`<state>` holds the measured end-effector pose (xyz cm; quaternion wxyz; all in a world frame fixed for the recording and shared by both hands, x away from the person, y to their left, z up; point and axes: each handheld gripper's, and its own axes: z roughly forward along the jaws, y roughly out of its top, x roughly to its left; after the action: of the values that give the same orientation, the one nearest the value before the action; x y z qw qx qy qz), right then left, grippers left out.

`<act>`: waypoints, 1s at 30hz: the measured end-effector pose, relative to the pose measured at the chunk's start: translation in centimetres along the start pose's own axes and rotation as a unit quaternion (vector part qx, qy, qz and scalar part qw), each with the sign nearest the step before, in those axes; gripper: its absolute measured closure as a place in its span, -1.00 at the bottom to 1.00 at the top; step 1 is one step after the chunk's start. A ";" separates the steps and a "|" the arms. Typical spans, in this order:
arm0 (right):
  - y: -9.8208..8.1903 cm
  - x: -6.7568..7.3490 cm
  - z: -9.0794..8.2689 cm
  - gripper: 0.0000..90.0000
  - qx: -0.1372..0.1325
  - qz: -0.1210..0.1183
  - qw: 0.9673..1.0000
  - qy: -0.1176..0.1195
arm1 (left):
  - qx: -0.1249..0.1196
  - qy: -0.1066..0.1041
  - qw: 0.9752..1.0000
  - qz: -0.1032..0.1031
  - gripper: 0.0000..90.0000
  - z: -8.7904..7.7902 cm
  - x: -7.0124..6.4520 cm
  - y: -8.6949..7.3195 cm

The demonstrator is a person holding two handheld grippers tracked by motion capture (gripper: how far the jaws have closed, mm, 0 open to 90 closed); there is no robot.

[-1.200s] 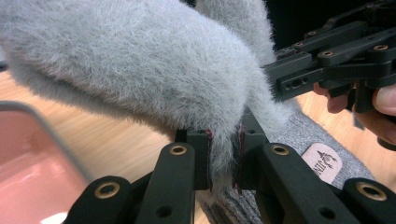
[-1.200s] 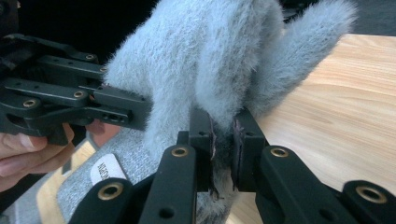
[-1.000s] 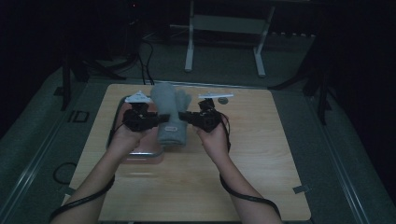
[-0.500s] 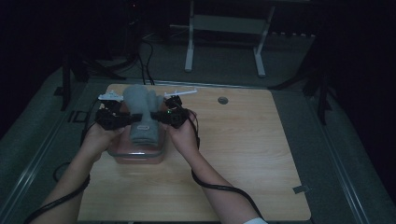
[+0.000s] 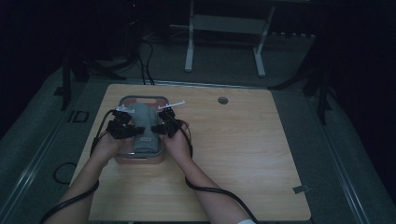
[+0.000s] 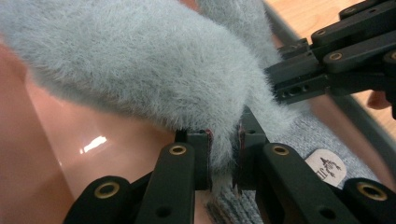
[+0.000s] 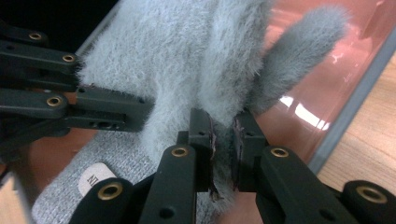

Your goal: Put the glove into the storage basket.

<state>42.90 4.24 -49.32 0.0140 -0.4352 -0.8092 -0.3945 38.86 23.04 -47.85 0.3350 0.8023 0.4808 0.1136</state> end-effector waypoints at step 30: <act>1.5 1.8 0.4 -0.03 0.036 -0.084 0.994 -0.053 | 0.066 0.095 0.993 0.007 -0.52 1.5 0.2 0.7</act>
<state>42.99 6.17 -48.00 -0.0465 -0.3849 -0.8564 -0.3409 40.15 22.34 -48.55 0.2333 0.8117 0.5111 0.1600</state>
